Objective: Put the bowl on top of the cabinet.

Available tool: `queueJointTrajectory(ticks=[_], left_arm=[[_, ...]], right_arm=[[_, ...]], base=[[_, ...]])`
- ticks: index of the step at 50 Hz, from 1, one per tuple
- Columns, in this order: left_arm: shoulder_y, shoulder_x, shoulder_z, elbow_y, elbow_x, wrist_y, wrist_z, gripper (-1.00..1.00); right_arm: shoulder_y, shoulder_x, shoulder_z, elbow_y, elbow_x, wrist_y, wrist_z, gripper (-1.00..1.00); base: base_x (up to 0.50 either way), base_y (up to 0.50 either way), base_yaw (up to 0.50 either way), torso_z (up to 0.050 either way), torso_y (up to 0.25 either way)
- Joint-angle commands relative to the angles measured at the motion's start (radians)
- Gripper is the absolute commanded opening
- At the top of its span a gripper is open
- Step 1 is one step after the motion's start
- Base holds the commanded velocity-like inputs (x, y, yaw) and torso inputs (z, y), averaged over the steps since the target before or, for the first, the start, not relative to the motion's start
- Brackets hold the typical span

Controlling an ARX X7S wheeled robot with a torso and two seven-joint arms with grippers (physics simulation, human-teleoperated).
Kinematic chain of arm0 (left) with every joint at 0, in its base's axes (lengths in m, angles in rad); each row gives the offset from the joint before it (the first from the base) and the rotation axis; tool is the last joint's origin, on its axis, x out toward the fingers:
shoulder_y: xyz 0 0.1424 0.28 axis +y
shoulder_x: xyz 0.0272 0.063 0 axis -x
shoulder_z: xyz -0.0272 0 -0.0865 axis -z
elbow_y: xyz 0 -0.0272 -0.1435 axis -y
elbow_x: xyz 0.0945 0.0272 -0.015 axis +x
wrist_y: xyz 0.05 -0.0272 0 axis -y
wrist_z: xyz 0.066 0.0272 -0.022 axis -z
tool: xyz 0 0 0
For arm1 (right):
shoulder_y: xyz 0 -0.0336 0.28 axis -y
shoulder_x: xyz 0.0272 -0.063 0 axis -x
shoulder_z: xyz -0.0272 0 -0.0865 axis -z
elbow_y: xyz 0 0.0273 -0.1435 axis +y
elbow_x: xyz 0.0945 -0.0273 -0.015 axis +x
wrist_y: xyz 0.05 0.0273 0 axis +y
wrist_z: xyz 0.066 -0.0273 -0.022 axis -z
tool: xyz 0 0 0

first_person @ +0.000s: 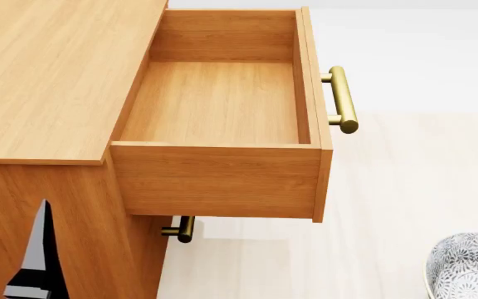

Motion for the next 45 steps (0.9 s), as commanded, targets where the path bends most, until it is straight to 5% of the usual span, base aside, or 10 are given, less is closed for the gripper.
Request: queueJointTrajectory(ticks=[1, 45], left_arm=[[-0.009, 0.018, -0.012, -0.025, 0.016, 0.010, 0.016, 1.00], [0.012, 0.032, 0.022, -0.092, 0.052, 0.049, 0.036, 1.00]], right_arm=[[0.023, 0.045, 0.008, 0.084, -0.003, 0.017, 0.000, 1.00], [-0.132, 0.110, 0.139, 0.167, -0.220, -0.053, -0.176, 1.00]], base=[[0.00, 0.00, 0.00, 0.000, 0.000], [0.00, 0.00, 0.00, 0.000, 0.000]])
